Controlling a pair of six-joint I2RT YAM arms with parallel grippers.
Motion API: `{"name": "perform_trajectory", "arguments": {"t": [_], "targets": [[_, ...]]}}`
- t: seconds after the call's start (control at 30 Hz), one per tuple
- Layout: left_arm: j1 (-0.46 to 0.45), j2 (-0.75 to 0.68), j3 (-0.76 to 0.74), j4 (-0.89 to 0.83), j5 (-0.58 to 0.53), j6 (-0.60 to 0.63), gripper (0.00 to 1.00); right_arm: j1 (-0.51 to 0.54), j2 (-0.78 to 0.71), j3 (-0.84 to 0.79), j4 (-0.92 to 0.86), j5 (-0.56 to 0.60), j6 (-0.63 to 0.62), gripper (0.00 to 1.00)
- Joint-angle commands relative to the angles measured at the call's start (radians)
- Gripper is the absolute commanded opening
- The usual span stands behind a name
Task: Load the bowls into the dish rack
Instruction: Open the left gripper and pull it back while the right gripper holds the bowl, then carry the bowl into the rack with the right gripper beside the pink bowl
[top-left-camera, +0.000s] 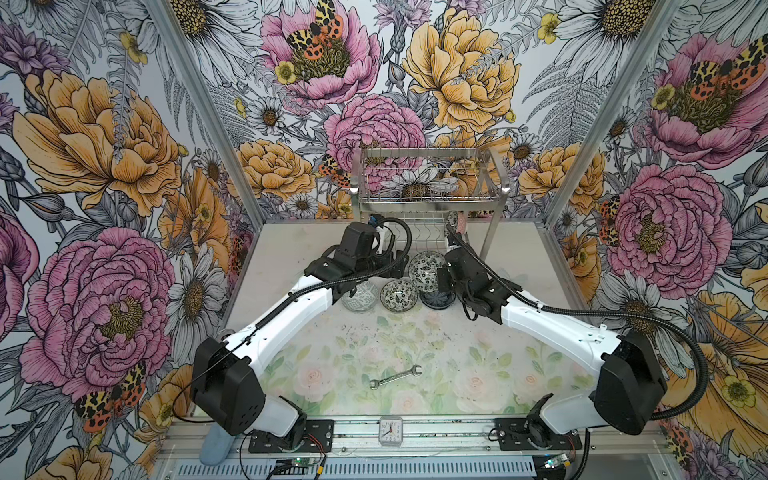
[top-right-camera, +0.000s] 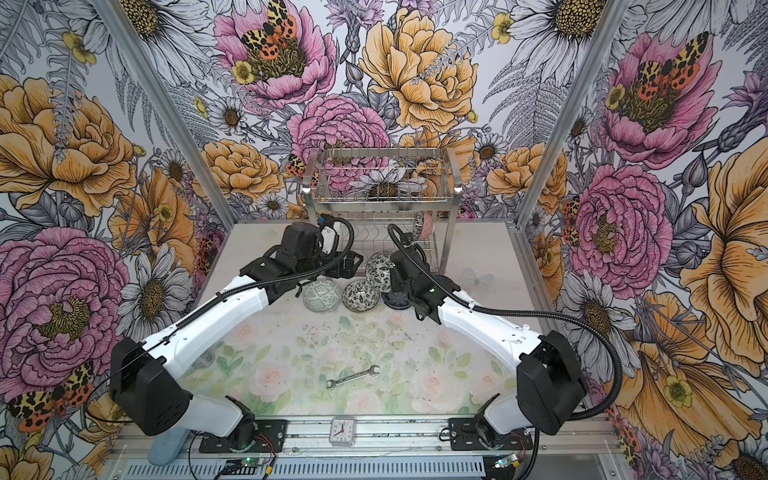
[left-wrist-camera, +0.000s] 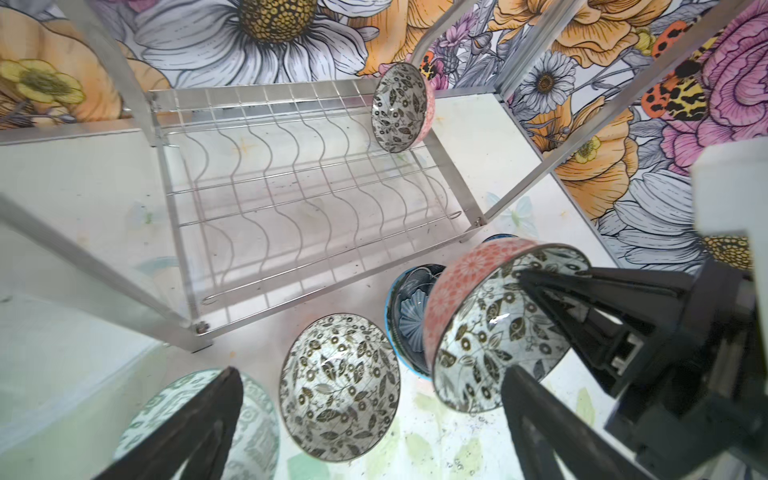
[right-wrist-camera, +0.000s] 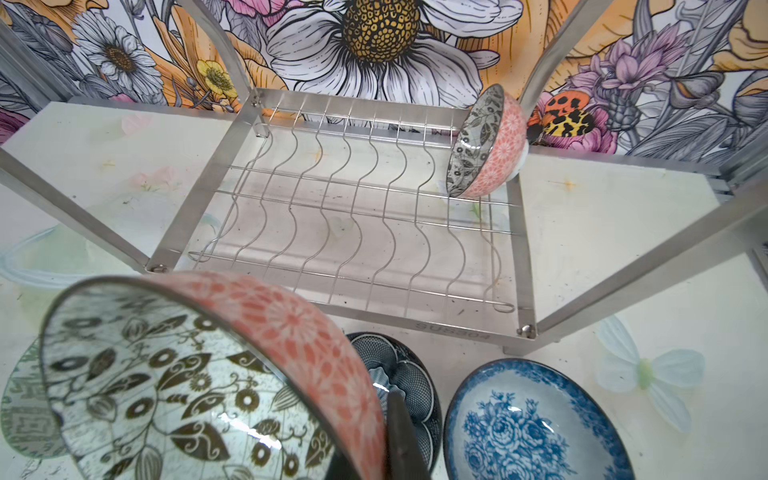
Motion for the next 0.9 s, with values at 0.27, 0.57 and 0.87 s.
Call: {"name": "perform_trajectory", "arguments": {"t": [0.27, 0.57, 0.87], "targets": [[0.154, -0.109, -0.041, -0.124, 0.035, 0.11, 0.99, 0.001, -0.017, 0.049, -0.014, 0.276, -0.154, 0.0], [0.206, -0.123, -0.072, -0.126, 0.064, 0.126, 0.99, 0.0, 0.04, 0.091, -0.026, 0.462, -0.285, 0.0], [0.241, -0.141, -0.08, -0.127, 0.047, 0.132, 0.99, -0.032, 0.135, 0.164, -0.024, 0.549, -0.386, 0.0]]}}
